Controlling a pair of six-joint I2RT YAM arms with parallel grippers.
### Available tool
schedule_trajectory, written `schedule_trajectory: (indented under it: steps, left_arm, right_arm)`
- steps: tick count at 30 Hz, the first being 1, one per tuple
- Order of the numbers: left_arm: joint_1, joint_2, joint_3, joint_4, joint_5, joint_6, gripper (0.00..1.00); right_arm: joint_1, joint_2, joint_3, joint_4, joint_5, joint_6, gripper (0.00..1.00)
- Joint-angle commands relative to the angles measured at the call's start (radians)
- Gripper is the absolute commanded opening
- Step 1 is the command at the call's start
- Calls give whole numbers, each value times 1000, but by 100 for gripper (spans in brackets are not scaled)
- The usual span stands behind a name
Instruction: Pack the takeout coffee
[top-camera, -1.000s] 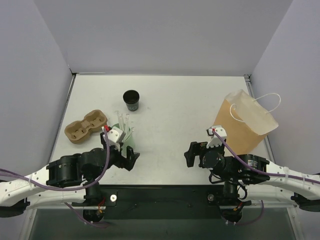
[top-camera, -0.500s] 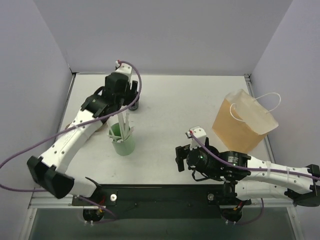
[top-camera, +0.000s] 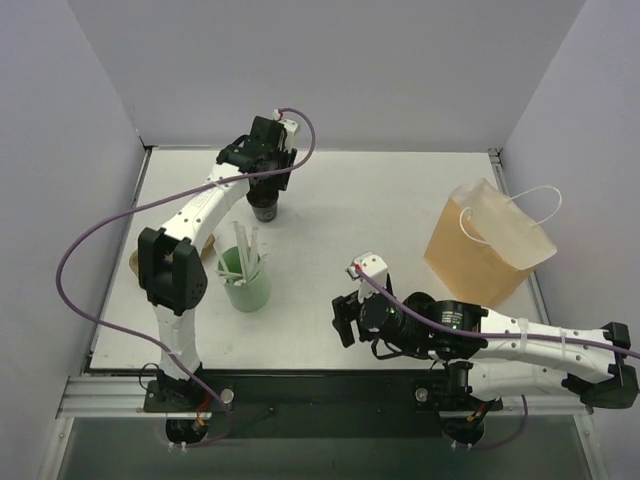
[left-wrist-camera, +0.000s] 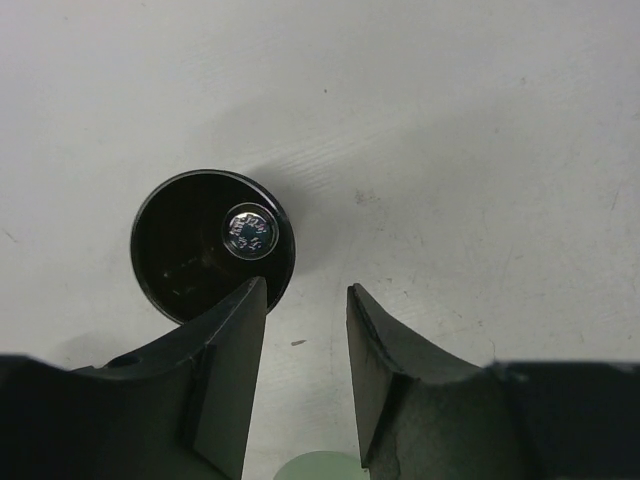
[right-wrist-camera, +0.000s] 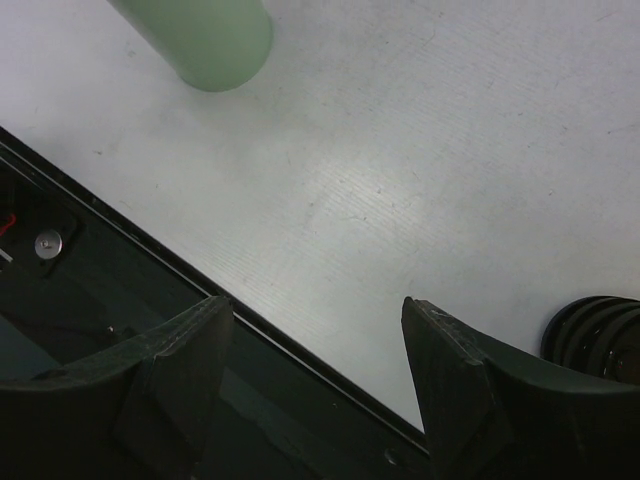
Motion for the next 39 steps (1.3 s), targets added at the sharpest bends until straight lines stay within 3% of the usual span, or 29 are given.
schedule_trajectory:
  steps: [1,11,29,39]
  left_arm:
    - [7,46,47,-10,72,25,47]
    - [27,123,23,12,41,62,38]
    - [36,152,26,7,23,83,37]
    - [44,158,18,12,24,86,29]
  right_arm:
    - [7,-68,0,15,34,-2,69]
    - [4,-200,-52,3,83,22,68]
    - [4,-194,-52,-20,91,25,67]
    - [4,-194,-55,-21,92,25,67]
